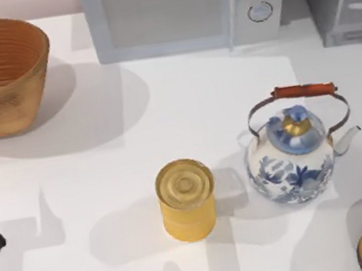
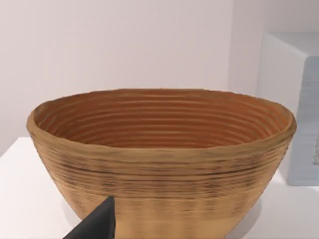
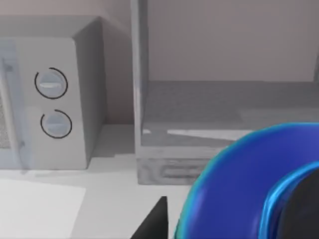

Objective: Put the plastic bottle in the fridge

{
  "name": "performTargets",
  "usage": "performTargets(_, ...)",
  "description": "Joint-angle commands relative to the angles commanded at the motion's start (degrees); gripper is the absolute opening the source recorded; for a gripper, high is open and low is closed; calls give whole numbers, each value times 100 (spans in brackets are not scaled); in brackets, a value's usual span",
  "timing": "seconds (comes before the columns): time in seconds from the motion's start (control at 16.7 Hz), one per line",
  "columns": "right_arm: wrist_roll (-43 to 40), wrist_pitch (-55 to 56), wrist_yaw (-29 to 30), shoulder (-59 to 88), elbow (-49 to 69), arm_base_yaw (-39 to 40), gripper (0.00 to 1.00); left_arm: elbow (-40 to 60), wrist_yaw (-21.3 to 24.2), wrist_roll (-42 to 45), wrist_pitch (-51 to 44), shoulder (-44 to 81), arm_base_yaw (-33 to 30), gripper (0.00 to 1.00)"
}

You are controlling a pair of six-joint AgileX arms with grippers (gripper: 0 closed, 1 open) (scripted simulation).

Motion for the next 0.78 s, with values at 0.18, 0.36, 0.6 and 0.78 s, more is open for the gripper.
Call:
performTargets(0.18, 10, 349, -75, 356, 309, -78, 1, 0, 0, 0, 0, 0, 0, 100)
performTargets(0.36, 8, 1132, -285, 1263, 982, -210, 1, 0, 0, 0, 0, 0, 0, 100)
performTargets(0.6, -25, 2444, -699, 3307, 2109, -394, 1, 0, 0, 0, 0, 0, 0, 100)
performTargets(0.78, -64, 3437, -1020, 5330, 2972, -546, 1, 0, 0, 0, 0, 0, 0, 100)
